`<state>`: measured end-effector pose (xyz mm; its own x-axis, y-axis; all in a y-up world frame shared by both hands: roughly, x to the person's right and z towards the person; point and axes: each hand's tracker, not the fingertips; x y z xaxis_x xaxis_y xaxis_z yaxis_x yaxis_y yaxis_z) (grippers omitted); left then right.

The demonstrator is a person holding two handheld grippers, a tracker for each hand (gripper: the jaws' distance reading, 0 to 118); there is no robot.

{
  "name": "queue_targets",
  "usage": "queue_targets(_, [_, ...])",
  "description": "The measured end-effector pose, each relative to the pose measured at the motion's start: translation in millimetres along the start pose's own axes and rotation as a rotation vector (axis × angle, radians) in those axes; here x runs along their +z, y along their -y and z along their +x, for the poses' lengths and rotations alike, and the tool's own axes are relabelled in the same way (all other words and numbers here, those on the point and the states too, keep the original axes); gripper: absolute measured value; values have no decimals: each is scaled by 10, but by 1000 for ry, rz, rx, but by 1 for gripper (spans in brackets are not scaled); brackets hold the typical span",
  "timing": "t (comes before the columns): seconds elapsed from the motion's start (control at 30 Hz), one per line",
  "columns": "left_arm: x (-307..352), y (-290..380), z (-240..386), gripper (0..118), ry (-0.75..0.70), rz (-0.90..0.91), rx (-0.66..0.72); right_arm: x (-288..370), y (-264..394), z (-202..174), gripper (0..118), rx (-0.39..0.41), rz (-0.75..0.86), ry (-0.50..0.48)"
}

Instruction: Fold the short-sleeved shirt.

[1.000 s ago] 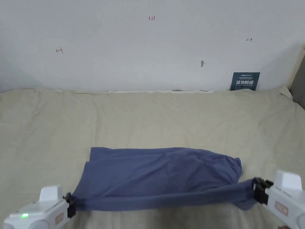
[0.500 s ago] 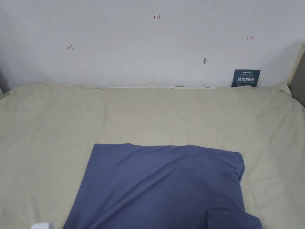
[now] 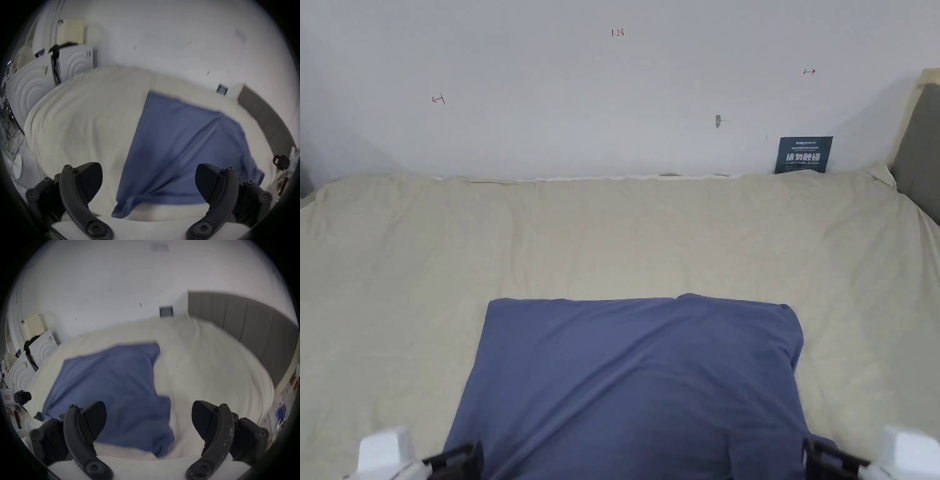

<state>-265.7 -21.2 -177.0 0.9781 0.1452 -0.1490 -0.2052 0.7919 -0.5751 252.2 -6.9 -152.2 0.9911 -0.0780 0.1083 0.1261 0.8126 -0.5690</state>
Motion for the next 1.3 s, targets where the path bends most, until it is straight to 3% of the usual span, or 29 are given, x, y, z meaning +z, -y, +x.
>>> queue_targets(0.17, [338, -517, 291, 115, 50, 284, -90, 411, -621, -309, 109, 61, 269, -7])
queue_targets(0.33, [530, -755, 580, 109, 4, 476, -198, 692, -884, -567, 109, 121, 443, 55])
queue_targets(0.4, [576, -784, 700, 95, -9, 512, -211, 754, -905, -638, 106, 143, 474, 71])
queue_targets(0.43, [565, -774, 725, 83, -4, 507, -201, 769, -901, -662, 99, 155, 487, 72])
queue_targets(0.47, [557, -767, 729, 60, 3, 515, -202, 790, -899, -689, 81, 161, 490, 76])
queue_targets(0.5, [643, -774, 822, 34, 16, 521, -199, 809, -888, -720, 59, 172, 498, 80])
queue_targets(0.53, [622, -762, 836, 4, 19, 518, -196, 816, -882, -748, 28, 184, 500, 85])
queue_targets(0.57, [605, -749, 861, 0, 26, 520, -188, 789, -875, -745, 2, 189, 499, 82])
queue_targets(0.77, [523, -654, 765, 0, 40, 448, -179, 789, -825, -765, 1, 197, 495, 76])
queue_targets(1.13, [131, -20, -65, 2, -16, 24, -171, 655, -682, -608, 1, 191, 421, 59])
queue_targets(1.2, [65, 114, -210, 27, -28, -42, -151, 626, -659, -584, 1, 197, 406, 63])
queue_targets(1.23, [29, 179, -267, 56, -28, -77, -148, 607, -644, -581, 1, 198, 399, 61])
queue_targets(1.27, [-14, 239, -324, 94, -33, -102, -143, 593, -633, -569, 1, 197, 392, 60])
queue_targets(1.3, [5, 271, -279, 94, -37, -151, -131, 578, -620, -553, 1, 194, 384, 59])
